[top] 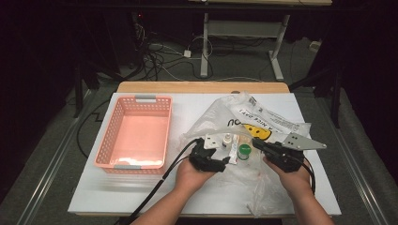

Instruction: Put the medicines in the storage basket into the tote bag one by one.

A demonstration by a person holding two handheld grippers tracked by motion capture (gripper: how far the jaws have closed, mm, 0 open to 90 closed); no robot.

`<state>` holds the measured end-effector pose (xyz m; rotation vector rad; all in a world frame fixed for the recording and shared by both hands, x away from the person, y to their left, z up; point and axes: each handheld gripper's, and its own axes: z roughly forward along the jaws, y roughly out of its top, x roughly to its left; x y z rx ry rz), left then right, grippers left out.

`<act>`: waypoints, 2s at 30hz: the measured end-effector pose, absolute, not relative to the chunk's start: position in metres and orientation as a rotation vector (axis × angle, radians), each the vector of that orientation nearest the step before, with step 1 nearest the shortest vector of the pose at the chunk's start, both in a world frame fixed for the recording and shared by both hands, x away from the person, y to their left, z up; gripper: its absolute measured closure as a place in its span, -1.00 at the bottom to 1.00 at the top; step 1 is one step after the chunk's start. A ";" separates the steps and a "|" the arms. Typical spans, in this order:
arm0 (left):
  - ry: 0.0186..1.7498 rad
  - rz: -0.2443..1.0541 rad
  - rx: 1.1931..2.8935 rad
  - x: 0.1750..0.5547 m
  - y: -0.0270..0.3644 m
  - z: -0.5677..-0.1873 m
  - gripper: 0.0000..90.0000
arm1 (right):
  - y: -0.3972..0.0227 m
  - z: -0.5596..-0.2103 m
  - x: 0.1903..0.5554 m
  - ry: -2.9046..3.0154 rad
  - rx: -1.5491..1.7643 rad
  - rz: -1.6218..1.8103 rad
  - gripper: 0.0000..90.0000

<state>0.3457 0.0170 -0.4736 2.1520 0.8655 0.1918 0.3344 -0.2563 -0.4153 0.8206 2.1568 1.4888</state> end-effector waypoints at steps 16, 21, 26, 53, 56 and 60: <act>0.900 0.205 2.296 0.330 0.008 -0.491 -0.65 | -0.260 -0.419 0.330 2.161 0.843 1.458 1.00; 0.850 0.219 2.265 0.321 0.006 -0.491 -0.08 | -0.262 -0.419 0.325 2.157 0.852 1.445 1.00; 0.856 0.226 2.254 0.322 0.006 -0.491 0.24 | -0.261 -0.420 0.323 2.155 0.862 1.438 1.00; 0.827 0.253 2.135 0.319 0.017 -0.490 0.97 | -0.267 -0.418 0.322 2.132 0.860 1.449 1.00; 0.824 0.294 2.097 0.315 0.020 -0.490 0.97 | -0.267 -0.420 0.322 2.132 0.860 1.444 1.00; 0.821 0.297 2.055 0.313 0.024 -0.490 0.97 | -0.265 -0.421 0.322 2.132 0.861 1.444 1.00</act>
